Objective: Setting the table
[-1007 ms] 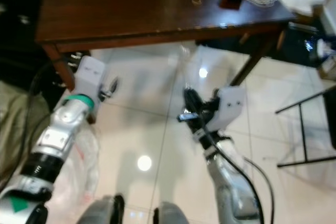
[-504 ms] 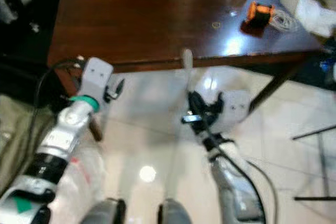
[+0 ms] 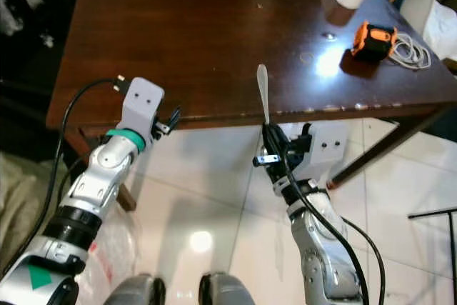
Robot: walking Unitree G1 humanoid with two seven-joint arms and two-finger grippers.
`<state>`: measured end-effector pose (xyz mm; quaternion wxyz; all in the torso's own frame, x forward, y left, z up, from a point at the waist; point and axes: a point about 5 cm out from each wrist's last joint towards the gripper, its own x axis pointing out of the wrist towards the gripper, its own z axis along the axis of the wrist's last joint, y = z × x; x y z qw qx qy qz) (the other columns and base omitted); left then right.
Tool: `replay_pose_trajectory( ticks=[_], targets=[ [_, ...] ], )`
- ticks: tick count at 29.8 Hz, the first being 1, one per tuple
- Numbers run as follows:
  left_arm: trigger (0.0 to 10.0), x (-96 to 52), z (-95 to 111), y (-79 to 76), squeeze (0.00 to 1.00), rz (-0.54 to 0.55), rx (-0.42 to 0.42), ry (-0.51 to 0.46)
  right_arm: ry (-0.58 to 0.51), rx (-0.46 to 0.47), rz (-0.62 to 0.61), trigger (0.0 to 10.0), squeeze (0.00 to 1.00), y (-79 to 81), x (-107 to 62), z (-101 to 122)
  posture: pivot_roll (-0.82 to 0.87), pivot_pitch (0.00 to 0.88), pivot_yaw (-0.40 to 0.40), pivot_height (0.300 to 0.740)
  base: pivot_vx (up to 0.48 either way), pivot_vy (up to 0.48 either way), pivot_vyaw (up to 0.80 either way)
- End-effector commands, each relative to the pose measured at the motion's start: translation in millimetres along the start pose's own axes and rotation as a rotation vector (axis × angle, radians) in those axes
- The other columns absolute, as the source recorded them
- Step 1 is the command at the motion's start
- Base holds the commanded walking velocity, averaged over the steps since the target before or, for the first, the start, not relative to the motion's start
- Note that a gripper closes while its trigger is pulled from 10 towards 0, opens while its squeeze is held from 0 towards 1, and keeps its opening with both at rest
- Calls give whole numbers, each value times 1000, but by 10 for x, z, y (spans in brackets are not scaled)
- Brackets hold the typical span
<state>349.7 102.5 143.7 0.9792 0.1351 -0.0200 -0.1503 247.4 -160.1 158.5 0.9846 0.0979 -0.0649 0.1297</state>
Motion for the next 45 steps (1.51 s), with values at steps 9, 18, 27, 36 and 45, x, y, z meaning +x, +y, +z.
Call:
replay_pose_trajectory(
  ticks=[9,18,27,36,45],
  targets=[
    [10000,-17,-82,-17,0,2,-8,31,9,3,-4,10000,0,-24,-18,-21,-35,53,33,740,374,-290,0],
    [10000,-6,-90,9,0,20,-16,42,8,3,-2,10000,0,-24,-19,-20,-37,53,31,740,465,0,0],
    [10000,-3,-83,17,0,25,-20,38,8,2,-1,10000,0,-18,-23,-18,-37,55,32,740,470,0,0],
    [10000,-2,-57,33,0,45,-28,24,7,3,3,10000,0,-15,-23,-15,-38,56,34,740,179,0,0],
    [10000,-20,-25,63,0,68,-45,3,11,12,30,10000,0,21,-29,-12,-34,56,37,740,0,0,0]
  ],
)
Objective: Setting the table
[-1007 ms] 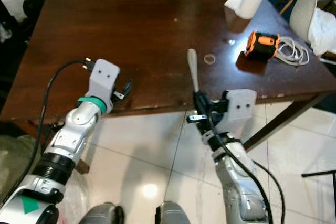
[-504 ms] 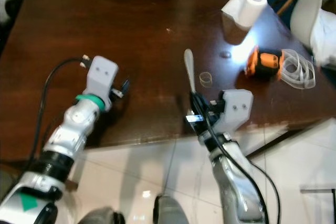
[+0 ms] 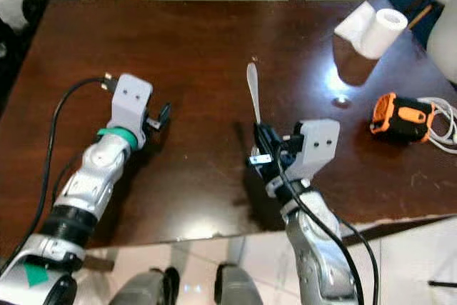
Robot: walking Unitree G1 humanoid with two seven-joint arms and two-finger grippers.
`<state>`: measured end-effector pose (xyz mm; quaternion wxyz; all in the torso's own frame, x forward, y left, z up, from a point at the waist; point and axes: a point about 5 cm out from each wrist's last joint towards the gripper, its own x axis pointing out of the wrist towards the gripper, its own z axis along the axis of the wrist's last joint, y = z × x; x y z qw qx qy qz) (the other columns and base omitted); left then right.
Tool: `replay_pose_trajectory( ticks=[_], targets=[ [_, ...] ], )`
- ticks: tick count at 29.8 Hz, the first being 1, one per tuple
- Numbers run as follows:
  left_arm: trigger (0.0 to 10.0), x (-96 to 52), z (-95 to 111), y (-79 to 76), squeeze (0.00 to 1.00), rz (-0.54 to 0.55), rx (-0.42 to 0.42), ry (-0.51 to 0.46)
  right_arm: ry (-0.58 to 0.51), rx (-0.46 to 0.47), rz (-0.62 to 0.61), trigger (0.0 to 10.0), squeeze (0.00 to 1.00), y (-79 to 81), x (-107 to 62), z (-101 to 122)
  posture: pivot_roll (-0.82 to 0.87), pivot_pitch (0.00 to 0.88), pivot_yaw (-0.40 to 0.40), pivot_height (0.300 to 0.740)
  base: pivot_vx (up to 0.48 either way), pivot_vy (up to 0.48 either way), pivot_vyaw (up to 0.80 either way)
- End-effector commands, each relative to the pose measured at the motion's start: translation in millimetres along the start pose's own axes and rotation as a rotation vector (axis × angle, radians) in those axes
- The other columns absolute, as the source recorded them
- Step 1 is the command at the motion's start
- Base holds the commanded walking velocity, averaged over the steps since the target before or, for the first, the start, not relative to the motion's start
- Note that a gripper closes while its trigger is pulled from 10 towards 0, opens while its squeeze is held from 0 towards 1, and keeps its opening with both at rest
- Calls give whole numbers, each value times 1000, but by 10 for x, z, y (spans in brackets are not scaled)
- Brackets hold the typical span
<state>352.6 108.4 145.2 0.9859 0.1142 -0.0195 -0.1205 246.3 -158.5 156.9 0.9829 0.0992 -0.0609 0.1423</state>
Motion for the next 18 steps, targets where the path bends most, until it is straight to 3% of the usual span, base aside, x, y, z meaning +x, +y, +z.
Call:
replay_pose_trajectory(
  ticks=[1,11,17,18],
  targets=[
    [10000,-30,-22,-1,0,7,-4,-1,2,7,6,10000,0,6,-19,7,-34,56,37,740,0,0,0],
    [10000,-96,-92,103,0,20,10,25,1,-29,-113,10000,0,-242,39,8,-13,64,52,740,0,0,0],
    [10000,-98,-88,125,0,21,15,25,6,-24,-132,10000,0,-286,62,-8,-11,65,53,740,0,0,0],
    [10000,-91,-56,127,0,-3,24,14,21,-65,-105,10000,0,-315,94,-19,1,80,74,740,0,0,0]
  ],
)
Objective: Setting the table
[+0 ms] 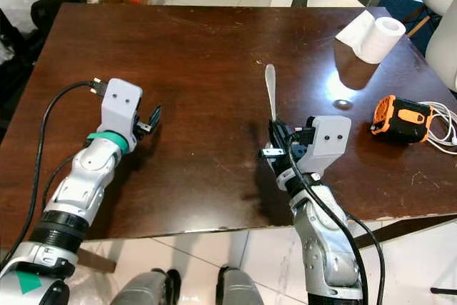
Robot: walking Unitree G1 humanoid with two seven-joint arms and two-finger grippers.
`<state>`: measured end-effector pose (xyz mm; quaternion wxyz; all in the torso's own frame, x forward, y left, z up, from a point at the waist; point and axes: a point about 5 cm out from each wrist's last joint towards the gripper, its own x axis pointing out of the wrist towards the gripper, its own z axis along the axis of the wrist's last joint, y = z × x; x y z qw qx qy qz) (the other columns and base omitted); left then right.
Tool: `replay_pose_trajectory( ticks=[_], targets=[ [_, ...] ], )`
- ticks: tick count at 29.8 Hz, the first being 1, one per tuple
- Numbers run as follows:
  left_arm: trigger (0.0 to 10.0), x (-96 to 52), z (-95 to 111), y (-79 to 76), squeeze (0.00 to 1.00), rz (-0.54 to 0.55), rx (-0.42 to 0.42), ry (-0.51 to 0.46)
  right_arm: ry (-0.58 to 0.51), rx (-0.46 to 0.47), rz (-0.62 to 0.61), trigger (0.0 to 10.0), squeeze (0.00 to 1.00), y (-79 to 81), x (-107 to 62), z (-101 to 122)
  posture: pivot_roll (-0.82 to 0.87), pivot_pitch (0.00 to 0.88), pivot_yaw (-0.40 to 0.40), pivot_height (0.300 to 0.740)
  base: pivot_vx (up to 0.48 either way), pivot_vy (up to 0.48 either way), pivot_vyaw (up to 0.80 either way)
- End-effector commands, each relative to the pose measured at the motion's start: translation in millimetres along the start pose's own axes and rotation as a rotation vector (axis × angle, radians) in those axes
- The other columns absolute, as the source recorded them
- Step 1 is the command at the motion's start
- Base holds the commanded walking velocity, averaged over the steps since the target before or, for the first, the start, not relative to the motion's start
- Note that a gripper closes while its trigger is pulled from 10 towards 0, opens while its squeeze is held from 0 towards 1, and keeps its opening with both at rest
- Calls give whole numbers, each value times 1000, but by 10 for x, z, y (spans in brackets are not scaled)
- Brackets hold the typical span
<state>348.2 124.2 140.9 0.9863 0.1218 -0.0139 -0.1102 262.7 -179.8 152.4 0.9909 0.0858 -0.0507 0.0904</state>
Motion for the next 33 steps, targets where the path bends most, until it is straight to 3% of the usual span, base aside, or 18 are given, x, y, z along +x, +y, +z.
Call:
replay_pose_trajectory(
  ticks=[1,5,8,9,15,25,26,33],
  targets=[
    [10000,-9,19,-2,0,-22,10,-1,4,-34,-1,10000,0,-57,7,-8,1,80,74,740,0,0,0],
    [10000,17,183,36,0,-86,17,-43,64,-159,63,10000,0,-216,165,-52,28,115,86,740,0,0,0],
    [10000,25,252,61,0,-94,13,-59,77,-192,58,10000,0,-298,239,-47,36,121,86,740,0,0,0],
    [10000,18,374,63,0,-117,3,-89,86,-208,20,10000,0,-432,348,-36,73,148,90,740,0,0,0],
    [10000,-40,647,-5,0,-207,8,-158,99,-172,-28,10000,0,-576,452,-3,116,182,113,740,0,0,0],
    [10000,-61,833,-7,0,-231,32,-211,107,-90,-1,10000,0,-535,488,21,117,194,118,740,0,0,0],
    [10000,-77,851,-51,0,-249,46,-223,157,-23,24,10000,0,-415,545,25,97,200,114,740,0,0,0],
    [10000,-97,821,-91,0,-260,43,-213,205,-17,43,10000,0,-350,576,-16,88,203,105,740,0,0,0]
  ],
)
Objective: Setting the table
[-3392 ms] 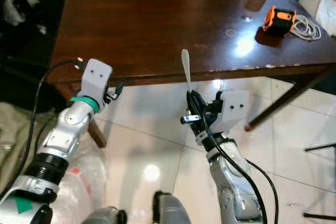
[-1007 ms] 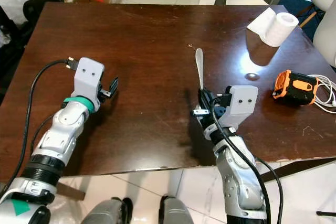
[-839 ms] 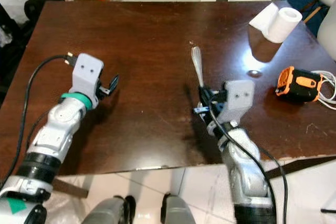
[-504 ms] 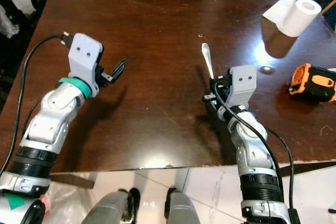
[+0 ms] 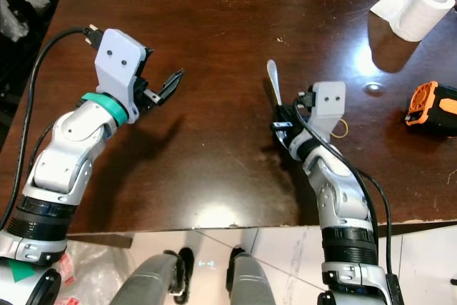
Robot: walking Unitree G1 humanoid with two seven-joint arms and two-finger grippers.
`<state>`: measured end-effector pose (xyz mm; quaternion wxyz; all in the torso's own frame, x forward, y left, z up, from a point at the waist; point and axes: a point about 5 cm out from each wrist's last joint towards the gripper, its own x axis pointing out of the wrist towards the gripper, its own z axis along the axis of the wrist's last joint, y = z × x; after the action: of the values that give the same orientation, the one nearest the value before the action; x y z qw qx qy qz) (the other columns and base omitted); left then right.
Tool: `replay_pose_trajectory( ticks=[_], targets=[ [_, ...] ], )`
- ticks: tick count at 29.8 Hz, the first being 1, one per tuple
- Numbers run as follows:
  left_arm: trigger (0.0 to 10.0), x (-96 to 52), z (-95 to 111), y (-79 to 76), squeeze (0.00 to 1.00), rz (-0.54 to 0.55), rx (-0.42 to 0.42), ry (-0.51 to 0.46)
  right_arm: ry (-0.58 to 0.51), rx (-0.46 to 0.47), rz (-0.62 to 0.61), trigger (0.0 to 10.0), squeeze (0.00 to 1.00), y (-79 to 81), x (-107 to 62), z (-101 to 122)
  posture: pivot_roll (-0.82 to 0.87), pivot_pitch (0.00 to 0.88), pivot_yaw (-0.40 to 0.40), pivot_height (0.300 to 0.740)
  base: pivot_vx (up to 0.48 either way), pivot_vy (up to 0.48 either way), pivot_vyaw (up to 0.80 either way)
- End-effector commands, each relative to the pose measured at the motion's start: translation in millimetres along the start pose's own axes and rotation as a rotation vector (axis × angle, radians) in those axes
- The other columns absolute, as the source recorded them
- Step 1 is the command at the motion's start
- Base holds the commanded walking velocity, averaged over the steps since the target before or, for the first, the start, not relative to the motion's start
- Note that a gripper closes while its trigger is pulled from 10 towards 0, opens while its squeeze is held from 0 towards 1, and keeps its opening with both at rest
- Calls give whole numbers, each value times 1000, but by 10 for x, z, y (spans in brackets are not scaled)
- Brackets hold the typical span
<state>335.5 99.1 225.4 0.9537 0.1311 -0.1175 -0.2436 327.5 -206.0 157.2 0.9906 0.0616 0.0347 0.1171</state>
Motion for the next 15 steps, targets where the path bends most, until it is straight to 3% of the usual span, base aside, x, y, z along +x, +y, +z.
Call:
replay_pose_trajectory(
  ticks=[1,3,4,5,6,7,8,12,15],
  targets=[
    [10000,-35,-56,-43,0,-13,-7,23,26,13,3,10000,0,20,-8,-57,88,203,105,740,0,0,0],
    [10000,-46,-71,-56,0,-15,-11,35,55,3,9,10000,0,30,0,-104,85,205,102,740,0,0,0],
    [10000,-74,-199,-95,0,-74,143,117,85,-16,5,10000,0,35,-4,-139,80,206,97,740,0,0,0],
    [10000,-74,-199,-95,0,-74,143,117,85,-16,5,10000,0,35,-4,-139,80,206,97,740,0,0,0],
    [10000,-109,-297,-120,0,-124,257,182,104,-29,2,10000,0,37,-7,-159,79,205,96,740,0,0,0],
    [10000,-109,-297,-120,0,-124,257,182,104,-29,2,10000,0,37,-7,-159,79,205,96,740,0,0,0],
    [10000,-146,-392,-114,0,-165,269,256,104,-32,8,10000,0,55,-10,-144,74,205,94,740,0,0,0],
    [10000,-152,-422,-66,0,-168,260,293,110,-44,20,10000,0,82,-21,-136,67,202,96,740,0,0,0],
    [10000,-135,-387,12,0,-148,198,307,150,-57,28,10000,0,113,-43,-168,64,200,97,740,0,0,0]
  ],
)
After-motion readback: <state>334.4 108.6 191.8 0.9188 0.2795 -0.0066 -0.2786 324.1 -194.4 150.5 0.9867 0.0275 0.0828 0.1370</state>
